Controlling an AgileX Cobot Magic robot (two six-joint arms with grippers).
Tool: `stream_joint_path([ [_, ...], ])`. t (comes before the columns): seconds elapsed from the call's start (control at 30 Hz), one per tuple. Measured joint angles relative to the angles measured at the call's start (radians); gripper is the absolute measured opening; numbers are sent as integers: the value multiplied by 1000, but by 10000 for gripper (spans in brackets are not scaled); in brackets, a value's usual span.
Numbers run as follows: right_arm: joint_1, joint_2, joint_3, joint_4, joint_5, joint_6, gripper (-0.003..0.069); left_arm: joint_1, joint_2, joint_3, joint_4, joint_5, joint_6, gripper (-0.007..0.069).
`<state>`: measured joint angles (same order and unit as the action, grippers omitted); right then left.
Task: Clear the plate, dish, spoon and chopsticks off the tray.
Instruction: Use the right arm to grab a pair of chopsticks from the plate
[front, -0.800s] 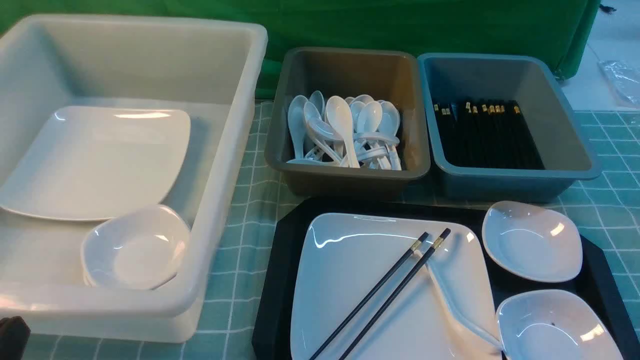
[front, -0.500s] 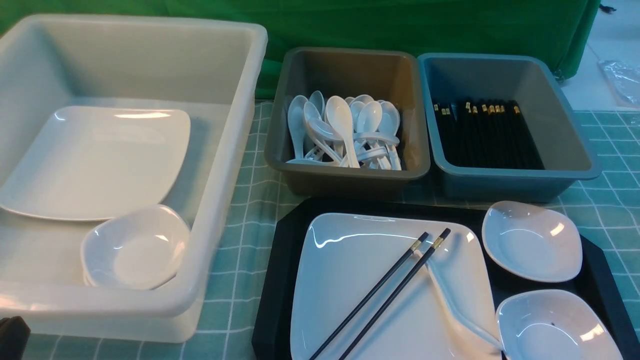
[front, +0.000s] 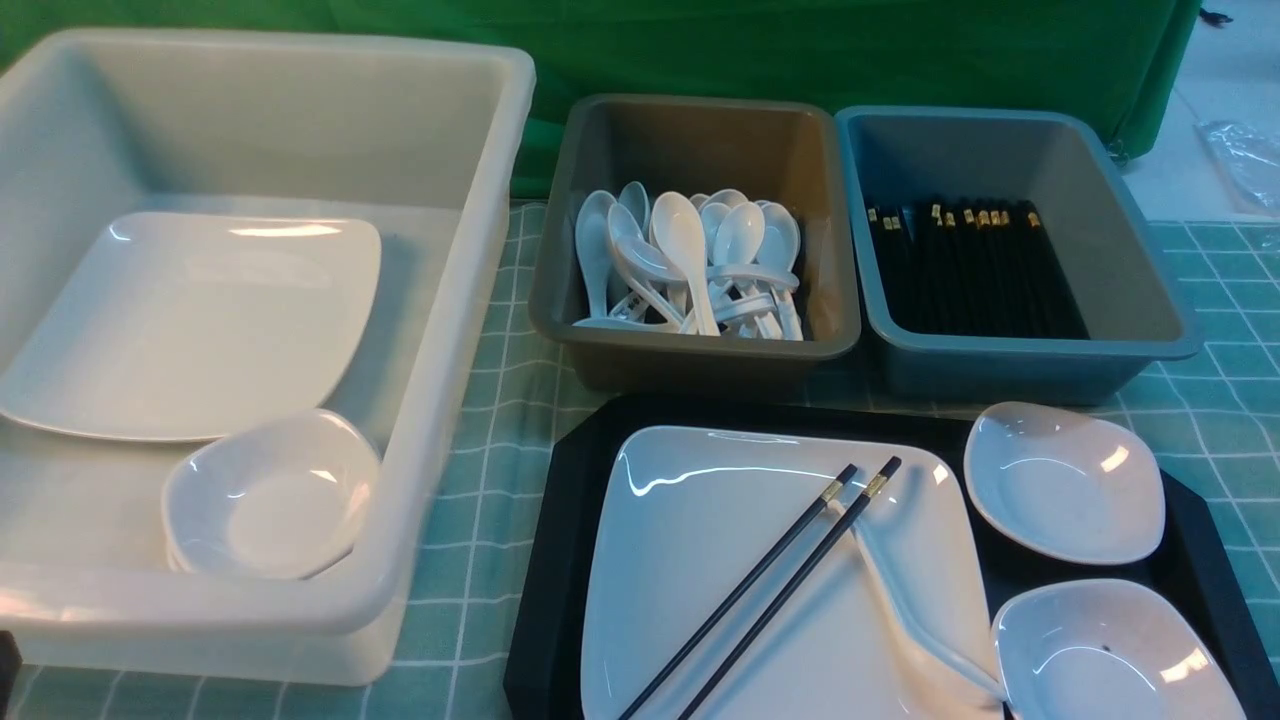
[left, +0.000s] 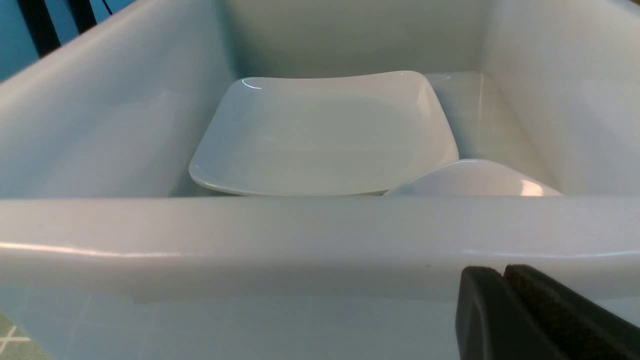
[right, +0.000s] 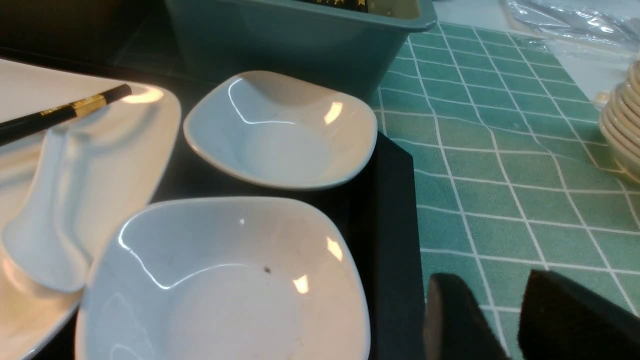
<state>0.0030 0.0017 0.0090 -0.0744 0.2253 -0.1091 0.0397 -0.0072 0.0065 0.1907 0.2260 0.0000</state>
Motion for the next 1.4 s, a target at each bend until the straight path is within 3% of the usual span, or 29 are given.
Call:
stream_joint_path([
  [0.3, 0, 0, 0, 0, 0, 0, 244, 0, 0, 0, 37, -14, 0, 17],
  [0.37, 0, 0, 0, 0, -1, 0, 244, 0, 0, 0, 21, -74, 0, 17],
  [0.57, 0, 0, 0, 6, -12, 9, 244, 0, 0, 0, -306, -391, -143, 17],
  [0.7, 0, 0, 0, 117, -110, 134, 244, 0, 0, 0, -377, -507, -278, 17],
  [0.83, 0, 0, 0, 263, -317, 446, 244, 0, 1, 0, -395, -642, -383, 17],
  [0.9, 0, 0, 0, 275, -345, 478, 244, 0, 1, 0, -395, -682, -394, 17],
  [0.97, 0, 0, 0, 289, -417, 523, 244, 0, 1, 0, -402, -870, -439, 17],
  [1.07, 0, 0, 0, 292, -442, 474, 244, 0, 1, -7, -403, -951, -483, 17],
  [1.17, 0, 0, 0, 294, -472, 386, 244, 0, 19, -158, -360, -791, -520, 17],
  [1.3, 0, 0, 0, 294, -560, 353, 237, 0, 162, -512, -184, -366, -555, 17],
  [1.4, 0, 0, -11, 295, -545, 350, 188, 0, 311, -700, -155, -73, -521, 17],
])
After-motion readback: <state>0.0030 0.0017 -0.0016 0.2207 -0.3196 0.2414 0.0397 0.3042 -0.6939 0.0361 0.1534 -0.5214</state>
